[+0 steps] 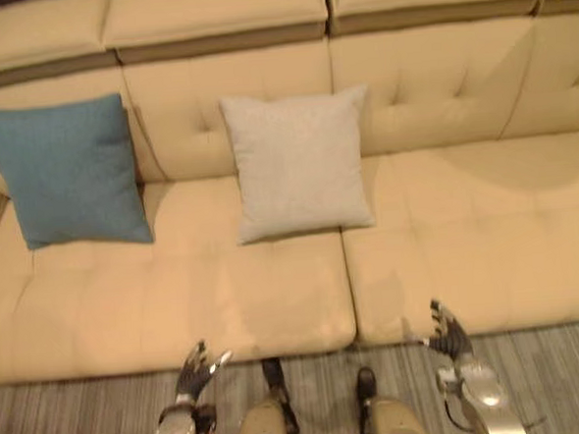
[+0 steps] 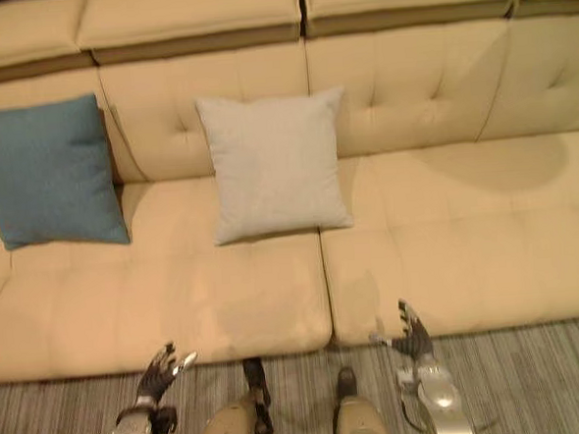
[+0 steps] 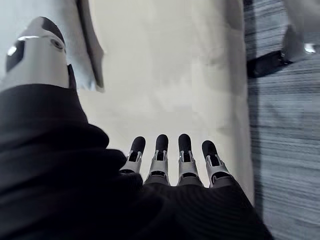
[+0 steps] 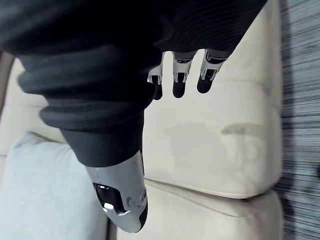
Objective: Pick up cushions and gather them together orderly.
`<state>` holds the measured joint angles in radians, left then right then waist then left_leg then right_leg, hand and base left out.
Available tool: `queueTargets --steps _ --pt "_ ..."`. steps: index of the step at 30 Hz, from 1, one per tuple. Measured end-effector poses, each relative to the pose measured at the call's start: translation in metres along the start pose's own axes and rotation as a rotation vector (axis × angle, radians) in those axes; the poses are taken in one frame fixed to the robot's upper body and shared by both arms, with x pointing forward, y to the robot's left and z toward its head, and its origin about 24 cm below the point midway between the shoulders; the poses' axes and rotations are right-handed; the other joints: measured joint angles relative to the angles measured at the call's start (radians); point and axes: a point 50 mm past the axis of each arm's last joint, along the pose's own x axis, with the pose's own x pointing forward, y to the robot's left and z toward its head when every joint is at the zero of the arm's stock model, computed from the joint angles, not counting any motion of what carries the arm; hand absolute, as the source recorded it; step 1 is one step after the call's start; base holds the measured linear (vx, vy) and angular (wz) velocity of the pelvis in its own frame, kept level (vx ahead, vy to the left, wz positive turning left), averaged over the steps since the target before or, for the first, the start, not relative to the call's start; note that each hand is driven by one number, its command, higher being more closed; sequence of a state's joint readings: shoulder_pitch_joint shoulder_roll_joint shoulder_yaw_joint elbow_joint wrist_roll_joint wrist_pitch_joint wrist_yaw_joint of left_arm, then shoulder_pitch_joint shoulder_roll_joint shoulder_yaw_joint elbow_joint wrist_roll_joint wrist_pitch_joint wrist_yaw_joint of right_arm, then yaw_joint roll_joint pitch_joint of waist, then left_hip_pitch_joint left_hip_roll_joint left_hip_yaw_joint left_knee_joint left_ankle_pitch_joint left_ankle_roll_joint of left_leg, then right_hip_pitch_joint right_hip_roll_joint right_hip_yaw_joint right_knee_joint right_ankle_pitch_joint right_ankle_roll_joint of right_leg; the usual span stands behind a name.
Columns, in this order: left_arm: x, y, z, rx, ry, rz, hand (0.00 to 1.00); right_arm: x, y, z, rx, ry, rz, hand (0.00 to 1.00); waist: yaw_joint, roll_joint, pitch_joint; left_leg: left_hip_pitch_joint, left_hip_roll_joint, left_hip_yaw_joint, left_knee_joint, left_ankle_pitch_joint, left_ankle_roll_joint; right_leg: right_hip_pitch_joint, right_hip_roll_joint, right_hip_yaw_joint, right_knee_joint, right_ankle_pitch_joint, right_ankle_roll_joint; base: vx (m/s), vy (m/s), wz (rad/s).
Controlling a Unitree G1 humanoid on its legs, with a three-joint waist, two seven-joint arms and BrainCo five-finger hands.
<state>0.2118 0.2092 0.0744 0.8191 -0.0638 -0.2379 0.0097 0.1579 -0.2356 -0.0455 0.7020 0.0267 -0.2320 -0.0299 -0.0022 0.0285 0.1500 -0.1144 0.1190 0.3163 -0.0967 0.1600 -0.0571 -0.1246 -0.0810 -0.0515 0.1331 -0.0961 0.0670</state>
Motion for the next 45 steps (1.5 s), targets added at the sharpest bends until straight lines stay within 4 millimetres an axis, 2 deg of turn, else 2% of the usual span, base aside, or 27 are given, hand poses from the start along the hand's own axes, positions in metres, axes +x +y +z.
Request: queueTargets --steps 2,6,10,11,12,13,14,15,16,17,18,19,21,22,23,24,25,27,28,30,31,32,35,40,43,44,45 --pt "-0.008 0.004 -0.020 0.013 0.077 0.003 0.00 -0.007 -0.001 -0.019 -0.029 0.081 0.018 0.00 -0.013 -0.004 -0.017 0.034 -0.006 0.001 -0.002 -0.001 0.001 0.040 -0.005 0.001 -0.015 0.002 0.004 0.05 0.034 -0.03" --pt "-0.011 0.003 -0.028 0.029 0.112 -0.017 0.00 -0.014 -0.007 -0.038 -0.044 0.167 0.012 0.00 -0.013 -0.009 -0.026 0.077 -0.011 0.011 -0.006 -0.004 0.001 0.082 -0.008 0.018 -0.029 0.011 0.016 0.01 0.023 -0.06" --pt "-0.003 0.001 -0.014 0.029 0.071 -0.025 0.00 -0.004 -0.002 -0.026 -0.049 0.133 0.022 0.00 -0.011 -0.029 -0.015 0.037 -0.014 0.037 0.002 -0.003 0.002 0.024 -0.009 0.056 -0.029 0.050 0.045 -0.05 0.040 -0.27" --pt "0.003 0.001 -0.003 0.036 0.035 -0.028 0.00 0.001 0.002 -0.018 -0.040 0.105 0.025 0.00 -0.010 -0.046 -0.013 -0.026 -0.023 0.040 0.056 -0.010 0.021 -0.032 -0.031 0.068 -0.003 0.076 0.068 -0.09 0.060 -0.40" --pt "0.007 -0.002 0.009 0.035 -0.008 -0.034 0.00 0.005 0.004 -0.010 -0.055 0.078 0.034 0.00 -0.004 -0.032 -0.006 -0.087 -0.003 0.033 0.130 -0.042 0.070 -0.070 -0.018 0.077 -0.005 0.119 0.096 -0.09 0.047 -0.40" --pt "0.008 -0.003 0.013 0.029 -0.027 -0.032 0.00 0.008 0.007 -0.005 -0.057 0.068 0.046 0.00 -0.006 -0.023 0.007 -0.110 0.020 0.041 0.153 -0.058 0.091 -0.094 -0.022 0.061 0.086 0.084 0.082 -0.10 0.031 -0.16" --pt "0.010 -0.002 0.020 0.034 -0.056 -0.028 0.00 0.009 0.014 -0.005 -0.052 0.072 0.061 0.00 -0.011 -0.031 0.023 -0.118 0.024 0.028 0.179 -0.064 0.099 -0.136 -0.040 0.019 0.359 -0.026 0.015 -0.08 0.019 0.09" --pt "0.010 -0.002 0.022 0.033 -0.064 -0.028 0.00 0.007 0.016 -0.009 -0.044 0.087 0.065 0.00 -0.008 -0.037 0.025 -0.115 0.021 0.020 0.189 -0.070 0.101 -0.137 -0.051 0.010 0.473 -0.058 0.015 -0.12 0.024 0.31" --pt "0.009 -0.003 0.021 0.028 -0.062 -0.020 0.00 0.000 0.021 -0.019 -0.034 0.119 0.073 0.00 -0.007 -0.043 0.023 -0.111 0.014 0.002 0.209 -0.079 0.096 -0.106 -0.069 0.006 0.640 -0.099 0.040 -0.11 0.004 0.34" --pt "0.007 -0.003 0.019 0.023 -0.060 -0.016 0.00 -0.001 0.023 -0.020 -0.038 0.122 0.084 0.00 -0.006 -0.052 0.018 -0.112 0.007 -0.009 0.220 -0.078 0.096 -0.055 -0.073 0.016 0.683 -0.122 0.074 -0.13 0.001 0.35" --pt "0.006 -0.002 0.019 0.020 -0.058 -0.014 0.00 -0.003 0.024 -0.023 -0.039 0.130 0.086 0.00 -0.004 -0.059 0.014 -0.115 0.002 -0.012 0.225 -0.076 0.095 -0.025 -0.071 0.025 0.677 -0.125 0.080 -0.18 -0.034 0.23" --pt "0.005 -0.001 0.018 0.018 -0.057 -0.010 0.00 -0.002 0.024 -0.021 -0.038 0.126 0.084 0.00 0.011 -0.072 0.006 -0.137 -0.003 -0.011 0.249 -0.061 0.098 0.046 -0.062 0.032 0.572 -0.124 0.085 -0.27 -0.074 0.02" --pt "0.005 -0.006 0.020 0.002 -0.065 -0.012 0.00 0.003 0.022 -0.014 -0.040 0.103 0.069 0.00 0.029 -0.062 -0.002 -0.190 0.013 -0.013 0.254 -0.020 0.086 0.080 -0.043 0.024 0.428 -0.211 0.057 -0.27 -0.103 -0.08" --pt "0.006 -0.011 0.022 -0.016 -0.072 -0.016 0.00 0.008 0.019 -0.006 -0.040 0.078 0.060 0.00 0.034 -0.045 -0.001 -0.226 0.025 -0.023 0.223 0.016 0.068 0.086 -0.025 -0.001 0.341 -0.262 0.022 -0.38 -0.156 0.00" --pt "0.006 -0.013 0.022 -0.021 -0.072 -0.015 0.00 0.010 0.017 -0.004 -0.041 0.072 0.053 0.00 0.034 -0.034 0.004 -0.245 0.026 -0.035 0.205 0.026 0.053 0.084 -0.019 -0.015 0.303 -0.289 0.014 -0.47 -0.191 0.11" --pt "0.006 -0.019 0.021 -0.037 -0.063 -0.021 0.00 0.011 0.012 -0.001 -0.043 0.067 0.032 0.00 0.034 -0.002 0.019 -0.258 0.034 -0.055 0.180 0.026 0.032 0.084 0.003 -0.035 0.279 -0.299 0.011 -0.43 -0.098 0.47" --pt "0.006 -0.028 0.021 -0.047 -0.063 -0.042 0.00 0.011 0.006 -0.003 -0.026 0.077 -0.001 0.00 0.016 0.014 0.039 -0.259 0.033 -0.065 0.163 -0.073 -0.100 0.074 0.000 -0.067 0.263 -0.262 -0.017 -0.42 -0.072 0.57" --pt "0.005 -0.031 0.021 -0.052 -0.062 -0.048 0.00 0.009 0.002 -0.006 -0.003 0.090 -0.028 0.00 0.017 -0.008 0.047 -0.292 0.037 -0.070 0.391 -0.113 -0.032 0.046 -0.031 -0.080 0.270 -0.237 -0.036 -0.38 -0.089 0.35" --pt "0.004 -0.031 0.019 -0.052 -0.056 -0.047 0.00 0.009 0.001 -0.006 0.000 0.090 -0.035 0.00 0.016 -0.010 0.045 -0.288 0.038 -0.072 0.467 -0.129 -0.015 0.040 -0.035 -0.079 0.271 -0.231 -0.036 -0.30 -0.107 -0.05" --pt "-0.001 -0.032 0.009 -0.061 -0.029 -0.045 0.00 0.010 -0.001 -0.004 -0.004 0.081 -0.045 0.00 0.019 -0.007 0.040 -0.209 0.037 -0.108 0.623 -0.221 -0.026 0.014 -0.020 -0.026 0.271 -0.204 -0.034 -0.23 -0.053 -0.49" --pt "-0.002 -0.032 0.007 -0.063 -0.023 -0.044 0.00 0.012 0.002 0.001 0.002 0.064 -0.039 0.00 0.020 -0.002 0.038 -0.150 0.037 -0.152 0.610 -0.299 -0.041 -0.014 0.003 0.002 0.270 -0.185 -0.035 -0.16 0.021 -0.68" --pt "-0.002 -0.032 0.006 -0.064 -0.020 -0.044 0.00 0.013 0.003 0.003 0.007 0.054 -0.038 0.00 0.019 0.007 0.032 -0.122 0.034 -0.183 0.564 -0.321 -0.053 -0.033 0.016 0.014 0.271 -0.174 -0.033 -0.19 0.046 -0.75" --pt "-0.002 -0.039 0.008 -0.081 -0.023 -0.056 0.00 0.012 0.003 0.003 0.016 0.054 -0.045 0.00 0.015 0.002 0.028 -0.041 0.017 -0.198 0.420 -0.346 -0.054 -0.057 0.039 0.082 0.248 -0.126 -0.018 -0.14 0.078 -0.65" --pt "0.005 -0.045 0.021 -0.069 -0.060 -0.078 0.00 0.008 -0.004 -0.001 0.036 0.061 -0.078 0.00 0.000 0.006 0.015 -0.028 0.016 -0.099 0.374 -0.348 -0.048 -0.078 0.048 0.180 0.139 -0.026 0.015 -0.10 0.107 -0.70" --pt "0.006 -0.044 0.024 -0.060 -0.067 -0.079 0.00 0.010 -0.001 0.009 0.050 0.015 -0.073 0.00 -0.017 0.004 0.016 -0.027 0.022 -0.001 0.406 -0.385 -0.037 -0.111 0.076 0.298 0.083 0.045 0.031 -0.04 0.122 -1.23" --pt "0.007 -0.041 0.025 -0.054 -0.072 -0.074 0.00 0.015 0.001 0.017 0.051 -0.010 -0.066 0.00 -0.026 0.005 0.016 -0.025 0.053 0.080 0.415 -0.401 -0.031 -0.137 0.091 0.282 0.048 0.105 0.021 -0.05 0.126 -1.83" --pt "0.007 -0.040 0.026 -0.051 -0.075 -0.071 0.00 0.016 0.003 0.020 0.052 -0.017 -0.063 0.00 -0.027 0.004 0.016 -0.020 0.069 0.114 0.415 -0.402 -0.028 -0.146 0.092 0.241 0.037 0.123 0.001 -0.04 0.067 -2.03"
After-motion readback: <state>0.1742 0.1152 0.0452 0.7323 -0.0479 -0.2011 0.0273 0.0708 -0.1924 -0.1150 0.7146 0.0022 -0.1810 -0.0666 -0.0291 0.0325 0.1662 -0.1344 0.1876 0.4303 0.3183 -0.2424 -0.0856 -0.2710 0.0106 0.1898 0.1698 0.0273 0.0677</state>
